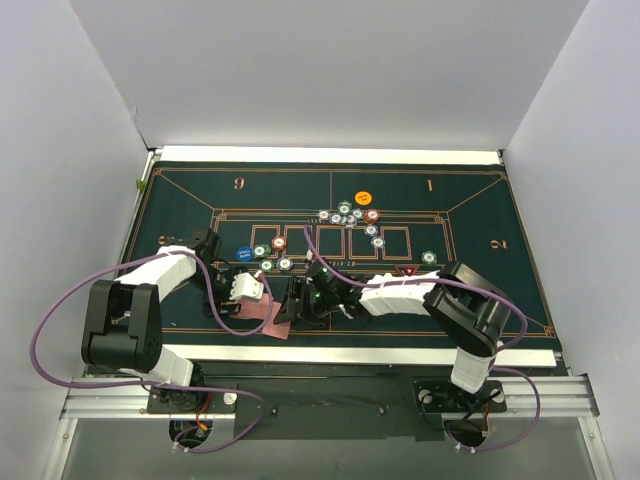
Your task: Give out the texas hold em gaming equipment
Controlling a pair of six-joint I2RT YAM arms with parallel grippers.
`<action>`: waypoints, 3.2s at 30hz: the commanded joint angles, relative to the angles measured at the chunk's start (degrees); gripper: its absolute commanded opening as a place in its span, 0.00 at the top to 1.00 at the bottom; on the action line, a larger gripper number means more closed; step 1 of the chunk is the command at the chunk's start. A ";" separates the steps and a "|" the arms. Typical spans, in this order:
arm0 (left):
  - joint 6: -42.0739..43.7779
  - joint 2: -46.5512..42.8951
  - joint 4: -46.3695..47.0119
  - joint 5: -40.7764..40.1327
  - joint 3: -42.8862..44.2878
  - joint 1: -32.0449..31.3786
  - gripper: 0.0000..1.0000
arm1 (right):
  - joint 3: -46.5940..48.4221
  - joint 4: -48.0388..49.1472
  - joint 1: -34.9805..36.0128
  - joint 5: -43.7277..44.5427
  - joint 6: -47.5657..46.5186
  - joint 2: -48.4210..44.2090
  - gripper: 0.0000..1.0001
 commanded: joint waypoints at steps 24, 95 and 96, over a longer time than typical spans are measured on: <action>-1.17 -3.99 -0.04 0.42 -2.57 -5.61 0.62 | 7.59 -7.86 0.07 1.25 -5.00 7.23 0.37; -6.36 -6.80 2.25 4.29 -3.71 -4.90 0.96 | -13.25 24.75 -5.47 -2.96 5.81 -9.82 1.00; -6.27 -6.72 2.43 4.38 -3.80 -4.73 0.96 | -13.07 24.57 -5.82 -3.14 5.64 -10.26 1.00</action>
